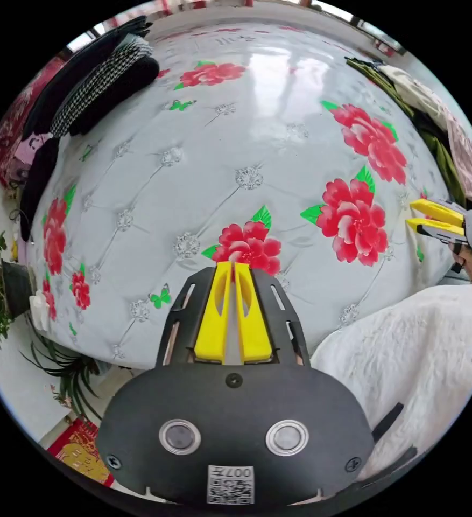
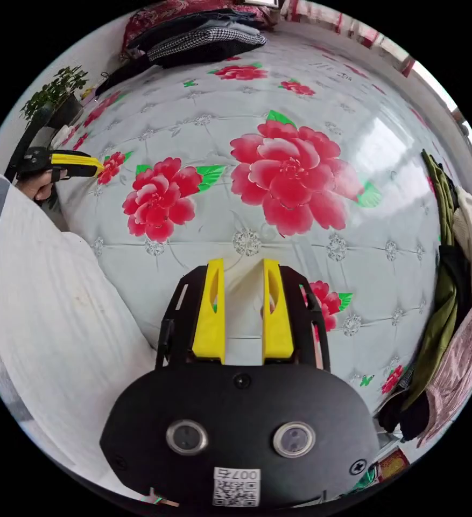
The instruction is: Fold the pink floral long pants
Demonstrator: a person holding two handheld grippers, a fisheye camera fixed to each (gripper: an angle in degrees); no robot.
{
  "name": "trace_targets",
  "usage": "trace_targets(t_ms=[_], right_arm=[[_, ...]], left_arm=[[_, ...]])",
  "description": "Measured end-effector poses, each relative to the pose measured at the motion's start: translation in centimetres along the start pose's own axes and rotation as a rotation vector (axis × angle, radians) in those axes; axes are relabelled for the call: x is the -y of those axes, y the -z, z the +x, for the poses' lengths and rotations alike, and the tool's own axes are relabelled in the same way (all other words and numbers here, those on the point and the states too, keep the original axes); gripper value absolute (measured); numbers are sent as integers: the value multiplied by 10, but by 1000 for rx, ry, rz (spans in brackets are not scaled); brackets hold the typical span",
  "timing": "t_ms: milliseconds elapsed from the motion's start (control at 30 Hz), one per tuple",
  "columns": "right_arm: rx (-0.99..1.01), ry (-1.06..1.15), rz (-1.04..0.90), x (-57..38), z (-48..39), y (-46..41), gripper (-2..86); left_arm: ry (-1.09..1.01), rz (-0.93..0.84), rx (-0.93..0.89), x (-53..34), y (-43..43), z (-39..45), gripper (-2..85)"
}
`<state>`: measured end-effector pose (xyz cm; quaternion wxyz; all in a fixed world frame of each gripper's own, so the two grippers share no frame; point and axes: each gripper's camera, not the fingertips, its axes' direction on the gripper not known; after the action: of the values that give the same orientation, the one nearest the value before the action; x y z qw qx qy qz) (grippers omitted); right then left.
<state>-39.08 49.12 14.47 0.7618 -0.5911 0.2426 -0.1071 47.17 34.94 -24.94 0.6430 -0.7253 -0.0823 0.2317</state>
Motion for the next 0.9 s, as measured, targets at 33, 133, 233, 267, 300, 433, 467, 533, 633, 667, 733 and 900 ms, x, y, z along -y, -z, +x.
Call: trace_targets(t_ms=[33,133,233,267,300,433,467,533,633,667,733,900], right_arm=[[-7,-9,26,-2,-4,-1,90],[61,-156,68,-8,14,3,86],[11,-329,174,-40,64,27,87],[-84,-396,214,-59,89,42,87],[-135,-431,229,-70,103,51,87],[-471,-676,245,-146,205,107,83],[-543,-722,229,-163,230,119,81],[-624,-758,178,-183,263,128,76],[-580,-815,56,-199,312,122,65],[-511,-877,27,-207,333,117,60],[-446,-969,46,-218,354,114,49],[-303,-970,111,-227,372,117,15]], left_arm=[[-14,-12,42,2,-1,9,-8],[-111,-32,243,1,-8,50,-9],[-89,-21,279,-2,-11,58,-10],[-59,-27,263,-1,-10,55,-10],[-25,-34,240,1,-9,50,-10],[103,-47,163,2,-6,32,-10],[141,-44,139,0,-4,25,-10],[177,-36,112,-4,-2,17,-10],[225,-23,66,-15,5,8,-10],[239,-31,5,-20,10,6,-10],[263,-14,-207,-38,19,6,-10],[298,112,-475,-84,40,9,-9]])
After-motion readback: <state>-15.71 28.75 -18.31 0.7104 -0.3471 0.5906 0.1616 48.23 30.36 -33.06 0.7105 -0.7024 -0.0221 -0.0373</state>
